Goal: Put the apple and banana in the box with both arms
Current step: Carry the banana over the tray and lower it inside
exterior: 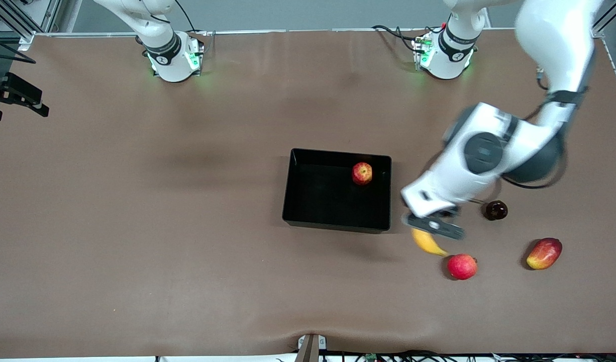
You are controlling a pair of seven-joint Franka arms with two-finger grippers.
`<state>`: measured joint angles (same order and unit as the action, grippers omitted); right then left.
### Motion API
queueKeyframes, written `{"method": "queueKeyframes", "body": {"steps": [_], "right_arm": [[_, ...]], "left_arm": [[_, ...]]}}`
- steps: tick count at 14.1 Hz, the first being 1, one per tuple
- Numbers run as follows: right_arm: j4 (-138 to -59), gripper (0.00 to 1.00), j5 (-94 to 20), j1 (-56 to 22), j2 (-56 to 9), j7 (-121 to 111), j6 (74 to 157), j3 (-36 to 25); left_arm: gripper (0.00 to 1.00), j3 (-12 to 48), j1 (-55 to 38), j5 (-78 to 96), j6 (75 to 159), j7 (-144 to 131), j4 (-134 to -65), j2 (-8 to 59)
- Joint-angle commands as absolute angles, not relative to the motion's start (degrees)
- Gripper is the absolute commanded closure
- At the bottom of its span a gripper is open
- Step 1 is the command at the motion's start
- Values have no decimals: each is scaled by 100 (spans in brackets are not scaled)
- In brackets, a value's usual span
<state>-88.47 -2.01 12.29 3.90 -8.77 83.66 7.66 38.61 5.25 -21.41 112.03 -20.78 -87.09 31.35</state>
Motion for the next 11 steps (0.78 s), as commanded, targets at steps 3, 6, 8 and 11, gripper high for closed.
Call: {"method": "queueKeyframes", "body": {"steps": [3, 6, 8, 11], "right_arm": [[-8780, 0, -272, 1354, 360, -940, 8332, 844], [-8780, 0, -281, 1345, 360, -932, 8323, 844], [-8780, 0, -281, 1336, 360, -923, 8314, 844], [-8780, 0, -281, 1345, 360, -923, 8314, 844]], "left_arm": [[100, 3832, -779, -2442, 11180, -3593, -8692, 3304], [100, 3806, -1221, -2865, 11555, -4121, -8657, 3760], [100, 3779, -1502, -2892, 12030, -4306, -8649, 3972], [100, 3368, -1880, -2892, 12471, -4359, -8648, 4130]]}}
